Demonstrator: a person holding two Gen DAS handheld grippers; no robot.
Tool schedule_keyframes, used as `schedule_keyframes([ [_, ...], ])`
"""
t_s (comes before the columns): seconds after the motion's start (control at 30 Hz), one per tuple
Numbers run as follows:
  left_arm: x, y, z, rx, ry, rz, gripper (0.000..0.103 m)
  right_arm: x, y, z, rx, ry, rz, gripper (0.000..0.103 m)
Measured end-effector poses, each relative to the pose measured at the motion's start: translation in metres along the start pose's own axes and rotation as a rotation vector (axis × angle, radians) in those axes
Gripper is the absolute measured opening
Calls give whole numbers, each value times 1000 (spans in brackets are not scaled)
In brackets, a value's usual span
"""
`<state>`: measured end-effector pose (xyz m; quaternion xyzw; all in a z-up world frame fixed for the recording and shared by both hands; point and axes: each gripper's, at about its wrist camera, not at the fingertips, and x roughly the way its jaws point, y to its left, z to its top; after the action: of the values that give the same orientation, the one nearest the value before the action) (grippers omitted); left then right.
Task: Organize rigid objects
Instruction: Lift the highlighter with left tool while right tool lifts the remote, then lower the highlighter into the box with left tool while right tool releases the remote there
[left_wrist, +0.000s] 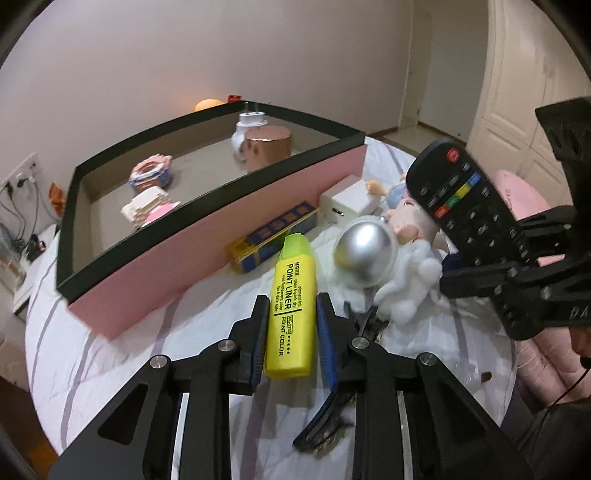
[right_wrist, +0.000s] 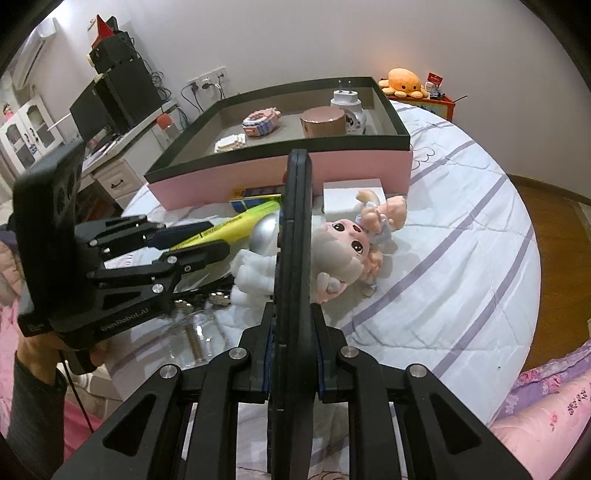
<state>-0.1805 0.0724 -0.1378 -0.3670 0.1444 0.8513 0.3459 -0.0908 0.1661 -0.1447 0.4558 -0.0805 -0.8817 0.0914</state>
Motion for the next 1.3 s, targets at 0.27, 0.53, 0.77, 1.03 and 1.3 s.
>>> schedule_keyframes([
  [0.27,-36,7,8,-34,-83,26,25,-23,4,16,-8,-59,39,16],
  [0.53,-65,25,33,-88,-164,84,25,-33,12,59,-54,-127,49,16],
  [0.77,-67,53,61,-183,-211,158,25,-13,23,118,-113,-151,46,16],
  [1.03,-28,84,81,-288,-200,233,25,44,23,166,-134,-96,54,16],
  [1.3,16,117,94,-369,-146,297,25,102,16,186,-139,1,39,16],
])
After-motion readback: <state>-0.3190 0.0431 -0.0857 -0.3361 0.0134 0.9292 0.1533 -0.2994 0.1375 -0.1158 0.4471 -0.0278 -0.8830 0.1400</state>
